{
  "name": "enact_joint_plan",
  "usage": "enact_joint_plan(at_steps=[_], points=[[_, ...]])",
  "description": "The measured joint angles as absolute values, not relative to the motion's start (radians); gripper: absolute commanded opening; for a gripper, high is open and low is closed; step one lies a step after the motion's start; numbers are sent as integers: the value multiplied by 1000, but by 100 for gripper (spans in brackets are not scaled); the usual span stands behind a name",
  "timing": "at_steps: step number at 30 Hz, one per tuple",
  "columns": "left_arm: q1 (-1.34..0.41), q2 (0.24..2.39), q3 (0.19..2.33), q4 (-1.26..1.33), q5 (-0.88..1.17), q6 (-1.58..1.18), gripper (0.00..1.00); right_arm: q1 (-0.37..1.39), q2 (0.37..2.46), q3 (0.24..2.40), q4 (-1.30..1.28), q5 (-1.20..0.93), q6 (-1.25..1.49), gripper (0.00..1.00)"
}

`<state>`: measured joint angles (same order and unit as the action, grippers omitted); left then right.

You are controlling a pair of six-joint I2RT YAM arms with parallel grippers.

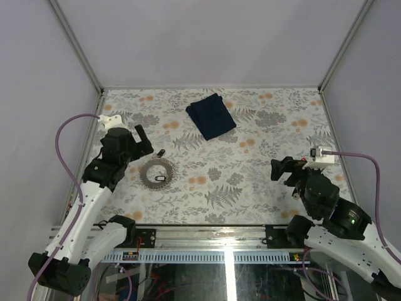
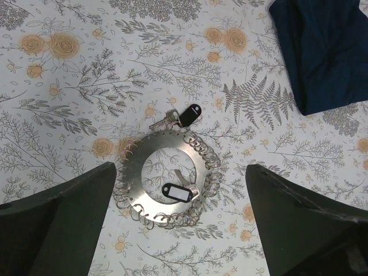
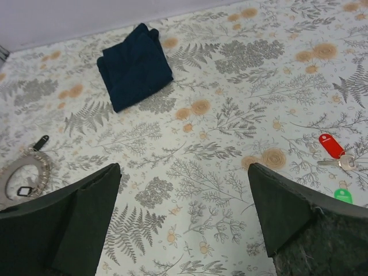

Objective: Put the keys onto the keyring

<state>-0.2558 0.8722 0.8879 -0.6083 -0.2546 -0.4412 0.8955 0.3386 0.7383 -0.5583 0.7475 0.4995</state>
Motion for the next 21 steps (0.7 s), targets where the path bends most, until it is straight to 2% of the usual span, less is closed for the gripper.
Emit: enact_joint_plan(at_steps=[15,21], points=[[-255,901,877,-585,-258,-471,100,896,537,736,-557,711,467,99],[-255,910,856,-566,-201,-484,100,896,726,747,-541,615,471,100]])
